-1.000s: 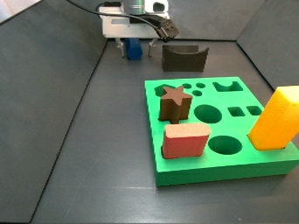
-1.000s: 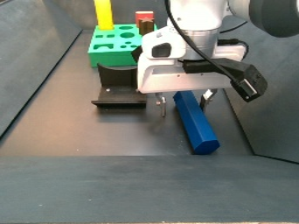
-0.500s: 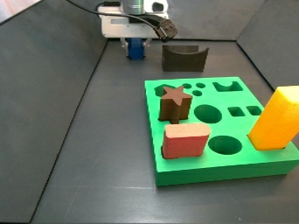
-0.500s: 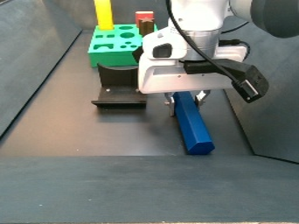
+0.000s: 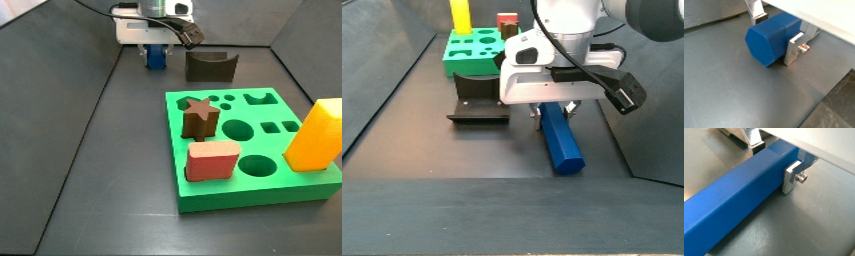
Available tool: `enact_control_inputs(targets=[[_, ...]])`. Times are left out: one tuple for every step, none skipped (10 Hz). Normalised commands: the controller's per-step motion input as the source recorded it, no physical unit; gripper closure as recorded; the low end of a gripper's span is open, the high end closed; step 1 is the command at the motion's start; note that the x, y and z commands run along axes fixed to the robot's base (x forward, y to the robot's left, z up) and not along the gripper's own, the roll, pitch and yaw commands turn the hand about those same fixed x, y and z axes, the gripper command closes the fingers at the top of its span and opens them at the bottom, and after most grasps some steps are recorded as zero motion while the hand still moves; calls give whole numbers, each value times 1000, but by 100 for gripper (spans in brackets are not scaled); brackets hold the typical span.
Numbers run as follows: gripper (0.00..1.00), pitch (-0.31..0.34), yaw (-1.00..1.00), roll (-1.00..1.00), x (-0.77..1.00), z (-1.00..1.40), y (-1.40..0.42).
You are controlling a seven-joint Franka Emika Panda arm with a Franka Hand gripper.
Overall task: Pick up the hexagon object. Move up. Place the hexagon object on the fixture. Regrasp the hexagon object. Move to above the board. Insert the hexagon object.
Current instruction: Pick up the hexagon object, then move up, then place the hexagon object on the fixture.
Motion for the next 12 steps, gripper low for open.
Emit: enact_control_inputs(targets=[[100,0,0,0,0,0,0],[100,0,0,0,0,0,0],[100,0,0,0,0,833,0],[100,41,17,-7,-39,822,-6],[100,71,12,-3,-62,707,-6],[100,74,4,8,-35,588,2],[100,78,-1,15,-26,496,3],[100,68,-8,33,-20,301,4],[100,0,0,0,0,1000,0],[100,-16,-3,14,9,1000,1],[100,10,-7,19,-5,1000,2],[100,16,-13,29,-9,1000,4]])
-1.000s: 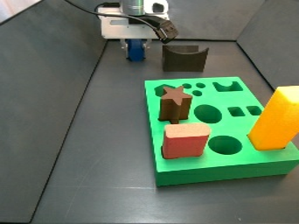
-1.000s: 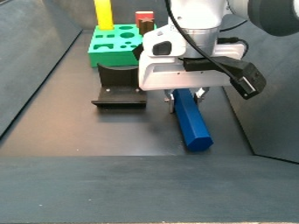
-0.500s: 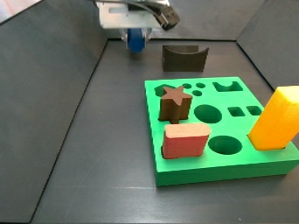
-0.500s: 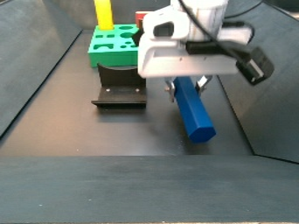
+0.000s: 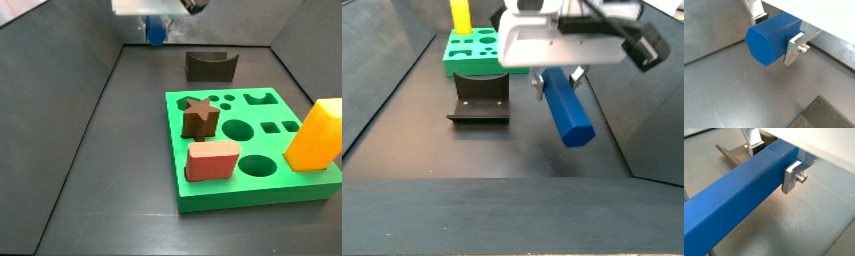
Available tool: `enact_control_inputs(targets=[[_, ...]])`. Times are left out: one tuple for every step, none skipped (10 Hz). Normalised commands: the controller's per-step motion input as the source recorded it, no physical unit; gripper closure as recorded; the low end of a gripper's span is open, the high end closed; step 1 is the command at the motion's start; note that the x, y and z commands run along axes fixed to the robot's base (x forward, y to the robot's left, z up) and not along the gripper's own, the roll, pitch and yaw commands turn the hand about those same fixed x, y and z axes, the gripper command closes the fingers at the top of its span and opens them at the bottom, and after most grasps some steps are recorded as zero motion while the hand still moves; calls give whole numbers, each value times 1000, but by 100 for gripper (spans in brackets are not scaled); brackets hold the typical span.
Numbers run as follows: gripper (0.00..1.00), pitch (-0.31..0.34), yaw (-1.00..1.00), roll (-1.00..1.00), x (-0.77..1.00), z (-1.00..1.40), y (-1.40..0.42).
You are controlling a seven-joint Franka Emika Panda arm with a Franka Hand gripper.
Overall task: Pick up the hexagon object. Move up. Place the hexagon object on the fixture. Regrasp the hexagon object. Move to above the board. Insert the hexagon object.
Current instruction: Place the hexagon object on the fixture.
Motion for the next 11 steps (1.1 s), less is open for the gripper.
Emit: enact_control_inputs(targets=[[100,24,-20,44,-17,1000,7],[100,26,-21,50,-19,1000,7],[100,36,-19,60,-27,1000,9],[100,41,-17,68,-30,1000,11],[100,47,-13,77,-30,934,13],[100,51,-9,80,-27,832,12],[100,61,1,83,-17,626,10],[100,73,11,80,-6,420,7],[100,80,16,79,2,264,6],[100,-138,-475,-196,1000,-93,-454],[100,-128,-457,-194,1000,-138,-445]])
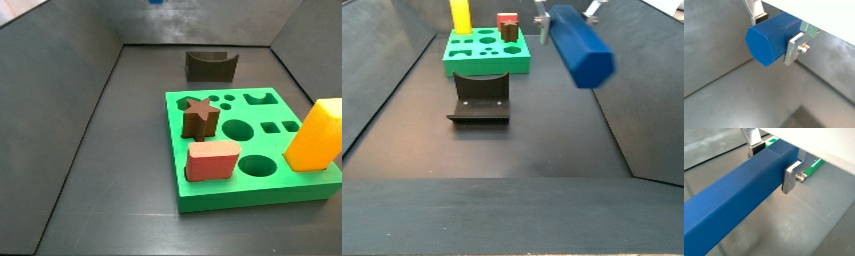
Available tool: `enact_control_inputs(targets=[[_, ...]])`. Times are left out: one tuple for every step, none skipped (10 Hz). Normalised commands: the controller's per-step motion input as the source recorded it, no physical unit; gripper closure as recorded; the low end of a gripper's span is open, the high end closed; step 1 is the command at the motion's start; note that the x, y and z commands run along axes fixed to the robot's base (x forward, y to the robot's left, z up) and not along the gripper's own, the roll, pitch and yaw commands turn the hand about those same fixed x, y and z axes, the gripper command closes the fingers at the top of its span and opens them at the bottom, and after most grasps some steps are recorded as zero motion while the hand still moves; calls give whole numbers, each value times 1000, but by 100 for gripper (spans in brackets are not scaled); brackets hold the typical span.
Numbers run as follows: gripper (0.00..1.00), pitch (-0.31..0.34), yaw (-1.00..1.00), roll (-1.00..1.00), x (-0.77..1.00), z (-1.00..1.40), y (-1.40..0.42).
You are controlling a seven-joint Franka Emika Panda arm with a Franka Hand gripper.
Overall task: Pick up the hexagon object. Move up. Place the hexagon object on the fixture. Regrasp the hexagon object. Move to above the board. Insert the hexagon object.
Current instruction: Place the hexagon object on the fixture.
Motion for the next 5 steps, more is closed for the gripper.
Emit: enact_control_inputs(targets=[[100,-101,-308,-196,1000,-122,-351],[100,-61,-207,-197,1000,-105,-302],[100,-42,-157,-185,1000,-99,-283],[100,-21,-81,-151,1000,-95,-221],[100,-11,-51,-134,1000,-89,-180]])
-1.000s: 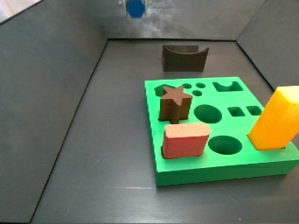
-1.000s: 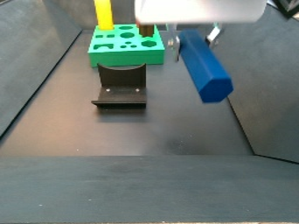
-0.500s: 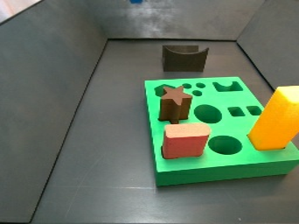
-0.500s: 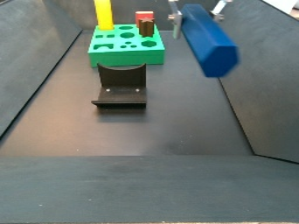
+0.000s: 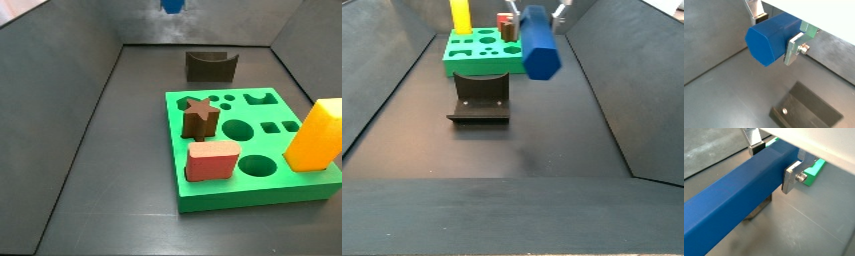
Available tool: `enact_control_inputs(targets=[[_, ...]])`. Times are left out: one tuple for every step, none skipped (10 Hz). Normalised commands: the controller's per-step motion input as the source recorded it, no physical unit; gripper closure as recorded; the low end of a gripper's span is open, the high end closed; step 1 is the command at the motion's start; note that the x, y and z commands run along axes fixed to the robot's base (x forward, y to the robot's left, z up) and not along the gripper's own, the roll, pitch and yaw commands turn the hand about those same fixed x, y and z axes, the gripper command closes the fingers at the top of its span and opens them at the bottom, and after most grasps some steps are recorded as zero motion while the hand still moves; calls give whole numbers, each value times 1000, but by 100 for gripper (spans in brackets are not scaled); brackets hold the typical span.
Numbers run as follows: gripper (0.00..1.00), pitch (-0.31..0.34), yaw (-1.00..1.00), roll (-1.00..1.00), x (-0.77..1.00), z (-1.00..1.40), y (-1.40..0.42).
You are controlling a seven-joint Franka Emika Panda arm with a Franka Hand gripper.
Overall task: Pick up the hexagon object. Move up. Place the hexagon object on the fixture. Regrasp the hexagon object. Move to above the board. Insert the hexagon object.
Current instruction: Place the hexagon object on the fixture.
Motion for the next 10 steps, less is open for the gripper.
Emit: enact_control_inputs(targets=[[100,-3,-32,-125,1000,-80,-153],[100,11,-12,-117,1000,-69,-122],[100,23,-1,-115,1000,-62,-96],[100,36,6,-114,1000,-54,-77],[100,49,11,-111,932,-41,-52],[100,68,14,-105,789,-24,-27],[100,83,16,-103,688,-17,-14],[100,102,16,-103,558,-10,-6],[100,81,29,-1000,632,300,-572],[100,89,21,-1000,509,288,-510]])
